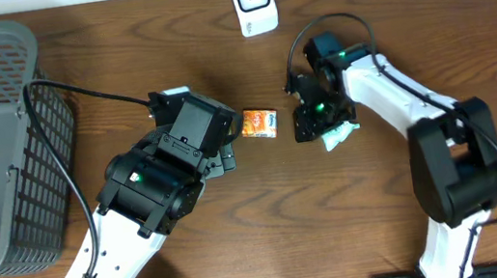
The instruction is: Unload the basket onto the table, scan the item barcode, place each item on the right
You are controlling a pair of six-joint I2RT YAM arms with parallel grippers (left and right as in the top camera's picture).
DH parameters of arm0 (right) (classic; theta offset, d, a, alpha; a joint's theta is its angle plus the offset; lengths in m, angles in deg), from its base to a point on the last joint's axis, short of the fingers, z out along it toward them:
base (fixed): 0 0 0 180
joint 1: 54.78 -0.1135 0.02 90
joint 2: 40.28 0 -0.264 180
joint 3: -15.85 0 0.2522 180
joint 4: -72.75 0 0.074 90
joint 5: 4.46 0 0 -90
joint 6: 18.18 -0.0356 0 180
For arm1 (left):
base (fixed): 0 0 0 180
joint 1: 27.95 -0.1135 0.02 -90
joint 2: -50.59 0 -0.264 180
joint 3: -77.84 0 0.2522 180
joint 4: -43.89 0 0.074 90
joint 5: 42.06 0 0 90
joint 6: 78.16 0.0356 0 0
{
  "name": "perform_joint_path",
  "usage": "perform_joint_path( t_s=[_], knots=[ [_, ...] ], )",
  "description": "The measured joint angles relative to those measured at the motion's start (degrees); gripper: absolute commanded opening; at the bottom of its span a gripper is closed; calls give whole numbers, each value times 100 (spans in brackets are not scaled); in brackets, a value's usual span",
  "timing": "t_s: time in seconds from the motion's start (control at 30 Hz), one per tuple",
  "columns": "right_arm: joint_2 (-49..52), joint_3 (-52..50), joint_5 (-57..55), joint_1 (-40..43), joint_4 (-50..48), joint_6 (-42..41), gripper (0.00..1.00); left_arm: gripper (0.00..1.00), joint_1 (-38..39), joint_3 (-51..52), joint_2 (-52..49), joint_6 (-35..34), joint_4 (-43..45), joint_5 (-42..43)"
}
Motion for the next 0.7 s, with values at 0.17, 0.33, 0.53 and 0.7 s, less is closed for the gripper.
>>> perform_joint_path(
  t_s=[0.17, 0.33, 0.53, 0.7],
  knots=[
    [-680, 170, -1180, -199, -57, -35, 82, 95, 0, 0, 0, 0, 15, 0],
    [-699, 227, -2599, -798, -245, -256, 71, 95, 0, 0, 0, 0, 26, 0],
    [-118, 179, -4325, -1497, -317, -621, 70, 95, -24, 0, 142, -44, 33, -286],
    [339, 136, -4981, -1700, -319, -857, 70, 95, -343, 0, 885, -92, 52, -501]
  ],
)
